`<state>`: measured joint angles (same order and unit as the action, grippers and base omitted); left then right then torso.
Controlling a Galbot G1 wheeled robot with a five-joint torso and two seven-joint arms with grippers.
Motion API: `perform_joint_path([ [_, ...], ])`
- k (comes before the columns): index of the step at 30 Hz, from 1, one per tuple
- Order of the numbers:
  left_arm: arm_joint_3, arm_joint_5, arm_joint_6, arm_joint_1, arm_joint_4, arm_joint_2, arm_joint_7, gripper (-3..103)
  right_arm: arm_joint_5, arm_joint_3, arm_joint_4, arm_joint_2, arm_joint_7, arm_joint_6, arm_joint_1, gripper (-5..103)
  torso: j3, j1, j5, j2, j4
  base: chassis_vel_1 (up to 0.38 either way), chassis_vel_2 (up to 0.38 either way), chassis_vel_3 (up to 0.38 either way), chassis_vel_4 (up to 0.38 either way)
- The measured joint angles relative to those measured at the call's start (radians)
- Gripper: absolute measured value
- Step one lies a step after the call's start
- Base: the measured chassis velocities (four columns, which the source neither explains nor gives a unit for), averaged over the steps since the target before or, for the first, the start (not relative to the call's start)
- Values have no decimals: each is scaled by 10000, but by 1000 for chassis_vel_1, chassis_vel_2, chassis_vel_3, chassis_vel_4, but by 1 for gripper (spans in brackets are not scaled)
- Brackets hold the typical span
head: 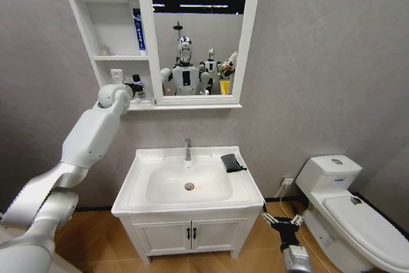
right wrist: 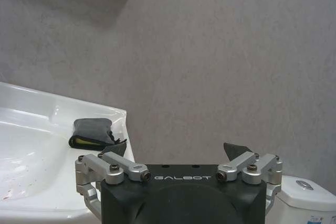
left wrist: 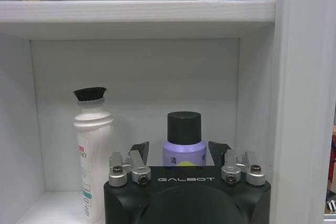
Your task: Move facial cleanser and shampoo from washbasin to cabinet, then wipe washbasin with towel.
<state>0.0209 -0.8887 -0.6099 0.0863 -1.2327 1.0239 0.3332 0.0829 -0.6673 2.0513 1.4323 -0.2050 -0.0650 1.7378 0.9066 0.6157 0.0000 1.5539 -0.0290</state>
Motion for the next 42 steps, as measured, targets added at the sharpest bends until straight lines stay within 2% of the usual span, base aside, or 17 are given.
perform_joint_path([
  [8,-83,7,-11,-125,-293,-13,221,98,-107,-52,53,-42,-15,2,80,100,0,0,0,1,-1,0,0,0,0],
  [15,-462,-481,-137,-804,-1693,-371,656,100,-76,-21,36,2,-22,-214,139,100,-1,0,2,1,-2,0,0,0,0],
  [18,-1034,-1161,-312,-2140,-3504,-968,1562,100,26,18,21,132,-21,-406,203,100,-1,0,-2,1,-2,0,0,0,0],
  [19,-1034,-1161,-312,-2140,-3504,-968,1562,100,26,18,21,132,-21,-406,203,100,-1,0,-2,1,-2,0,0,0,0],
  [20,-1259,-1544,-318,-2774,-4490,-1351,1999,100,6,29,22,152,-49,-460,207,100,0,1,-6,1,0,0,0,0,0],
  [21,-1259,-1544,-318,-2774,-4490,-1351,1999,100,6,29,22,152,-49,-460,207,100,0,1,-6,1,0,0,0,0,0],
  [24,-2441,-2314,-92,-5020,-7242,-2242,3558,100,-253,65,116,152,-268,-572,46,100,-3,-2,3,3,-3,0,0,0,0],
  [25,-2987,-2201,-20,-5890,-7814,-2418,3640,100,-327,68,180,137,-302,-540,2,100,-3,-2,-1,2,-2,0,0,0,0],
  [26,-2987,-2201,-20,-5890,-7814,-2418,3640,100,-327,68,180,137,-302,-540,2,100,-3,-2,-1,2,-2,0,0,0,0],
  [28,-4502,-1342,170,-8251,-8961,-2517,3230,100,-485,77,385,67,-319,-360,-81,100,-3,-2,-1,3,3,0,0,0,0],
  [29,-4502,-1342,170,-8251,-8961,-2517,3230,100,-485,77,385,67,-319,-360,-81,100,-3,-2,-1,3,3,0,0,0,0],
  [31,-6111,39,548,-11192,-9865,-1917,2138,100,-581,109,587,-25,-324,-166,-143,100,-2,-2,-5,3,2,0,0,0,0],
  [32,-6111,39,548,-11192,-9865,-1917,2138,100,-581,109,587,-25,-324,-166,-143,100,-2,-2,-5,3,2,0,0,0,0],
  [35,-7714,2135,1170,-14962,-10869,71,1049,100,-680,145,894,-125,-325,111,-216,100,-3,-2,-8,2,6,0,0,0,0],
  [36,-7714,2135,1170,-14962,-10869,71,1049,100,-680,145,894,-125,-325,111,-216,100,-3,-2,-8,2,6,0,0,0,0],
  [40,-8118,4498,2249,-17890,-11949,2382,-54,100,-694,123,1041,-182,-305,230,-180,100,-3,-3,0,3,0,0,0,0,0],
  [42,-8088,4967,2478,-18480,-12198,2784,-323,100,-691,87,1042,-172,-298,231,-170,100,-2,-3,3,3,3,0,0,0,0],
])
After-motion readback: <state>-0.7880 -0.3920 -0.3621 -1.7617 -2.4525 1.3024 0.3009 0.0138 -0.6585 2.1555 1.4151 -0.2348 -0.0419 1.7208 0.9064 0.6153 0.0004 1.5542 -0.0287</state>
